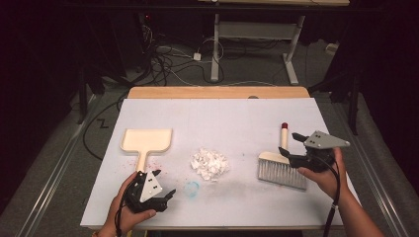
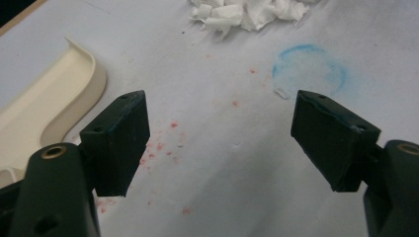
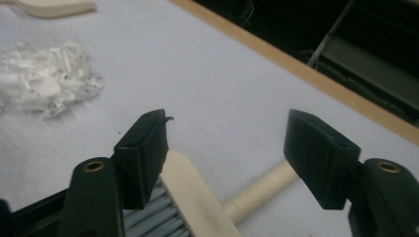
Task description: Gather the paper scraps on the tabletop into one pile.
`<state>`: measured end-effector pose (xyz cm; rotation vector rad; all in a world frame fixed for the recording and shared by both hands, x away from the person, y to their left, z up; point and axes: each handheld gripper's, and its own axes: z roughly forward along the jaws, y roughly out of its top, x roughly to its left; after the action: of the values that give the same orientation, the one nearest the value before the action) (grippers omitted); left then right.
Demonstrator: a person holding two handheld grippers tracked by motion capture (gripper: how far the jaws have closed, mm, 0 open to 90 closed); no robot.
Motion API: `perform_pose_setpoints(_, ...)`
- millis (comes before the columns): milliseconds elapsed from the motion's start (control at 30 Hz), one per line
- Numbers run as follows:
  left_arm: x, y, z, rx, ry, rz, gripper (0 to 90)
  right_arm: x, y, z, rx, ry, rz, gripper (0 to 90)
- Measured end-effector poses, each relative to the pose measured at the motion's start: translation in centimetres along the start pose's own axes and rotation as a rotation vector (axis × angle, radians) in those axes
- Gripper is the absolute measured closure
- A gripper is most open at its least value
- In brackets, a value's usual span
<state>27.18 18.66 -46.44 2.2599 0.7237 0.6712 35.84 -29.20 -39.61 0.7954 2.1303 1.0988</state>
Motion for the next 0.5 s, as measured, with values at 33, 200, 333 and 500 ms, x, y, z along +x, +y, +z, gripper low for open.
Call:
perform_pose_setpoints(33, 0.0, 0.1, -0.2, -0.006, 0.003, -0.001, 22.0, 0.2, -0.1, -0.3, -0.010, -0.010, -0.001, 31.6)
perform_pose_setpoints(200, -0.3, 0.3, -0.7, -0.032, 0.034, 0.010, 20.7, 1.5, -0.7, -2.1, -0.074, -0.060, 0.029, 24.5)
perform_pose_setpoints(333, -0.4, 0.3, -1.0, -0.038, 0.049, 0.013, 19.0, 2.6, -1.9, -3.6, -0.137, -0.130, 0.023, 24.3)
perform_pose_setpoints(500, -0.3, 0.1, -1.0, -0.043, 0.061, 0.003, 18.0, 3.9, -4.5, -4.5, -0.134, -0.152, 0.026, 22.2)
